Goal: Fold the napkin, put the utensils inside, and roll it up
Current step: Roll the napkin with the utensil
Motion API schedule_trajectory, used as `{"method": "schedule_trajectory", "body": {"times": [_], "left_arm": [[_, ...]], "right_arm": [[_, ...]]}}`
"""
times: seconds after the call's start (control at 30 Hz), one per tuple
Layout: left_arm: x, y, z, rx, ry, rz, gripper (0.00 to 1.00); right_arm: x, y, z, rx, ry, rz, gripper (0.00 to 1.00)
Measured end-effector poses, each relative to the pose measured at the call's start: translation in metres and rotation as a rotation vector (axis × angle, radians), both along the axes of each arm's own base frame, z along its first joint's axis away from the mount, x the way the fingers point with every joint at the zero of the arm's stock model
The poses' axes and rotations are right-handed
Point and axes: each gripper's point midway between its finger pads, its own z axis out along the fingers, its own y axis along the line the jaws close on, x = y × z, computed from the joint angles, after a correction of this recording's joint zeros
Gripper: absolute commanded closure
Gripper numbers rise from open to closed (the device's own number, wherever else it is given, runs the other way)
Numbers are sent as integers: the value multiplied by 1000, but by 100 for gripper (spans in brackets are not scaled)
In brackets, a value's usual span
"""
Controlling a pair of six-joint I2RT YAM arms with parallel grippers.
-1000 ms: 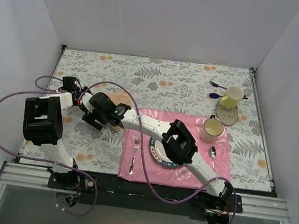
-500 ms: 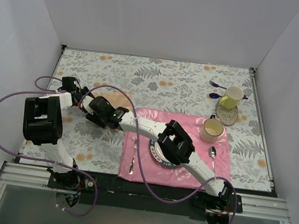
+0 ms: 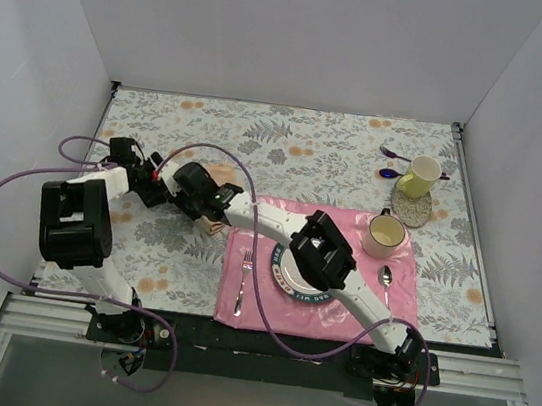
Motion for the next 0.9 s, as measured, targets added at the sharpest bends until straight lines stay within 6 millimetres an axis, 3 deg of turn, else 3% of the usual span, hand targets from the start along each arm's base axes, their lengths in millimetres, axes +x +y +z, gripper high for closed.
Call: {"method": "schedule_trajectory", "body": {"times": [0.17, 0.47, 0.77, 0.9], "left_arm": [[-8, 11, 3, 55, 21, 38, 33], [-21, 10, 8, 55, 34, 53, 28], [-15, -6, 6, 16, 35, 30, 28], [-2, -12, 4, 4, 27, 17, 31]], "right_arm": [[1, 4, 4, 113, 169, 16, 79], [6, -6, 12, 323, 558, 13, 84], [14, -16, 8, 472, 851, 18, 84], [11, -18, 10, 506, 925, 28, 84]]}}
